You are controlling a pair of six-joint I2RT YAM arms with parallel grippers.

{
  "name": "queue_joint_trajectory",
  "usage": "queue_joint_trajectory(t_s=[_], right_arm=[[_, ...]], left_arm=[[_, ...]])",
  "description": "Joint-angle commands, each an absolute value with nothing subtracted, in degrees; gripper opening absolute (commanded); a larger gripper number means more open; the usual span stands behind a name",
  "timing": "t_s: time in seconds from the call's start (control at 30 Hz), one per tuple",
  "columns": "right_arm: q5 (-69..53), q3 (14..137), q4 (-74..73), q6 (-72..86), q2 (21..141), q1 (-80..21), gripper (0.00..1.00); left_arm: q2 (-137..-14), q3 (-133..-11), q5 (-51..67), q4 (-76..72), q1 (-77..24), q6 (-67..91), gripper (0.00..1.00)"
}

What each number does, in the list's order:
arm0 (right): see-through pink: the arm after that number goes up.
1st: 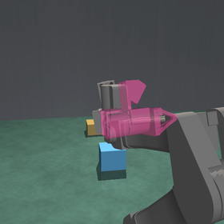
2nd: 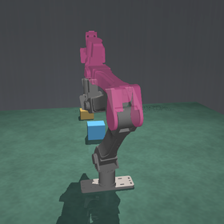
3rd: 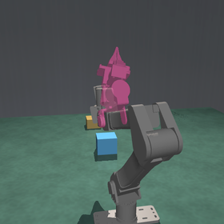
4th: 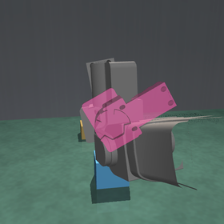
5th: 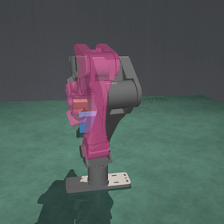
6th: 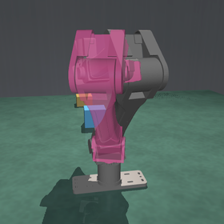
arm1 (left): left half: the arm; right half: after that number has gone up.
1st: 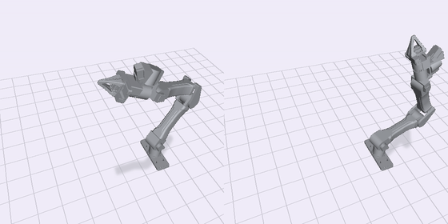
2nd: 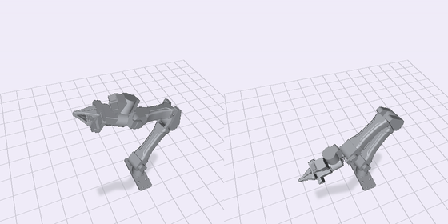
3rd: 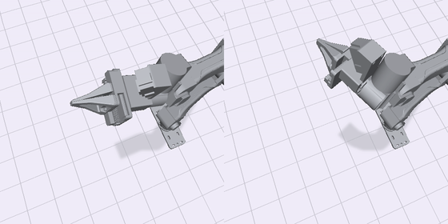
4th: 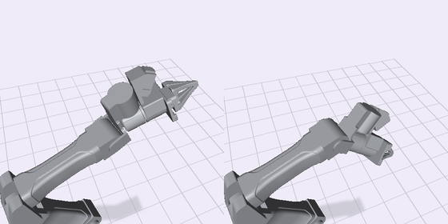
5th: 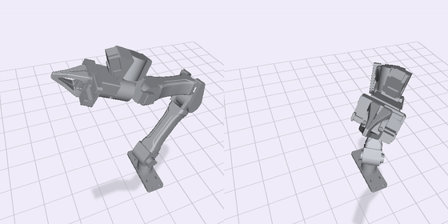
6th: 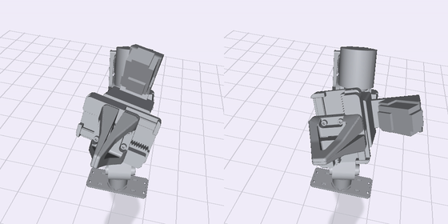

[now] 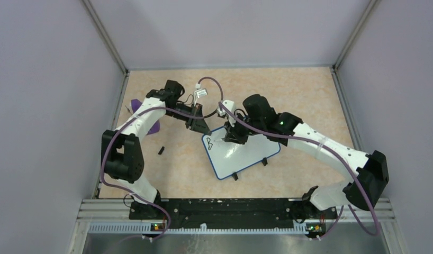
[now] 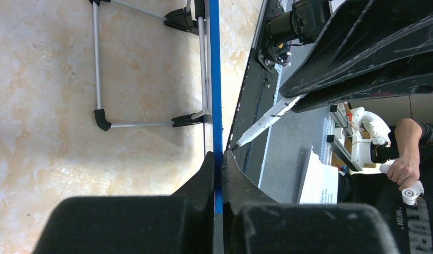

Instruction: Write a sentence on the whiteboard

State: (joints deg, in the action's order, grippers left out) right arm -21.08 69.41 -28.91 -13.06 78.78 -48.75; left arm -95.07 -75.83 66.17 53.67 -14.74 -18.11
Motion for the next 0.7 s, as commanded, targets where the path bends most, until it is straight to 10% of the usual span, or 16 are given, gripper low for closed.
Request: queue_joint_trajectory(t_s=[0.0, 0.67], right_arm=[[-20.39, 69.36, -27.73, -13.76, 75.85, -47.58, 0.00], [-23.77, 68.47, -25.13, -12.57, 76.99, -47.76, 0.00]], left_arm=[[-96.77, -79.20, 64.65, 54.33, -15.20, -23.34, 0.00], [-101.33, -83.41, 64.04, 60.54, -17.45, -30.11, 0.00]])
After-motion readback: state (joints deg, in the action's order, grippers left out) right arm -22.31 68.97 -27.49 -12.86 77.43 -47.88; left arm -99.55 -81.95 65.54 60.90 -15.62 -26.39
